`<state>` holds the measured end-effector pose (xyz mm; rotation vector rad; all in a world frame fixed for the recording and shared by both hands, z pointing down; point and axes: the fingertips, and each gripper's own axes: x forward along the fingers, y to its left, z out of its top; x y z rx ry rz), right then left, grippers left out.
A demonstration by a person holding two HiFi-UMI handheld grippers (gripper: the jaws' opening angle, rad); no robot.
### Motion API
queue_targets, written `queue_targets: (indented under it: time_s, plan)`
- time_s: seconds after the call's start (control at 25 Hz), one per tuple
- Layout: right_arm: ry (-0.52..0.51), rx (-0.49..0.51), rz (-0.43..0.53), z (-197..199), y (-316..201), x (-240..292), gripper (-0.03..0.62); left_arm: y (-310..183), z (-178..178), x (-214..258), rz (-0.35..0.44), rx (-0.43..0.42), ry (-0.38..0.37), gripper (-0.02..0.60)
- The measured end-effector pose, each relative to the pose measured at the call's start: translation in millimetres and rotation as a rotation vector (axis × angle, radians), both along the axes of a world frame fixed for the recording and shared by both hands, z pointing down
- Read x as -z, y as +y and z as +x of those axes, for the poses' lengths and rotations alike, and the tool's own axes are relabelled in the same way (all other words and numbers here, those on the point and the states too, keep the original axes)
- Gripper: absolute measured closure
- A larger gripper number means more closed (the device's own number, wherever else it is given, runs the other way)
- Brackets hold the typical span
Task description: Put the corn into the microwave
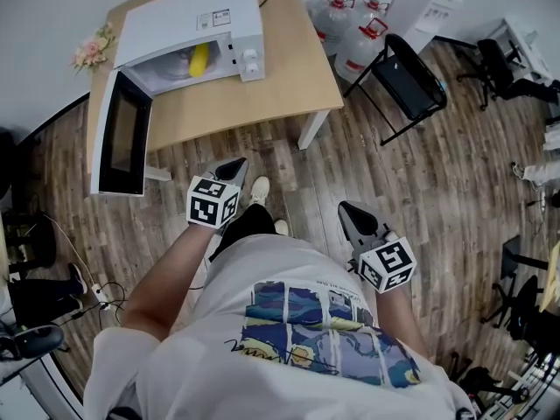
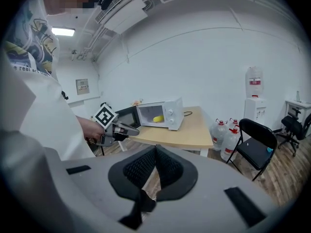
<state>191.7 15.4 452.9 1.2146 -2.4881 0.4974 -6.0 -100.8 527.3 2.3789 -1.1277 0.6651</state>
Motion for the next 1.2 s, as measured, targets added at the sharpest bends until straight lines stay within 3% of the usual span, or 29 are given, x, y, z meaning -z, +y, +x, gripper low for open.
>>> queue_targets:
  time_s: [0.24, 1.2]
  plan:
    - [-0.001, 0.025, 0.015, -8.4, -2.5, 2.1, 0.585, 1.6, -9.7, -3.6, 0.011, 0.004, -0.047, 0.572]
    - [0.021, 0.037, 0.016, -12.7, -22.1, -5.6, 0.585, -26.1, -20.0, -11.4, -0.002, 0.046, -0.028, 0.572]
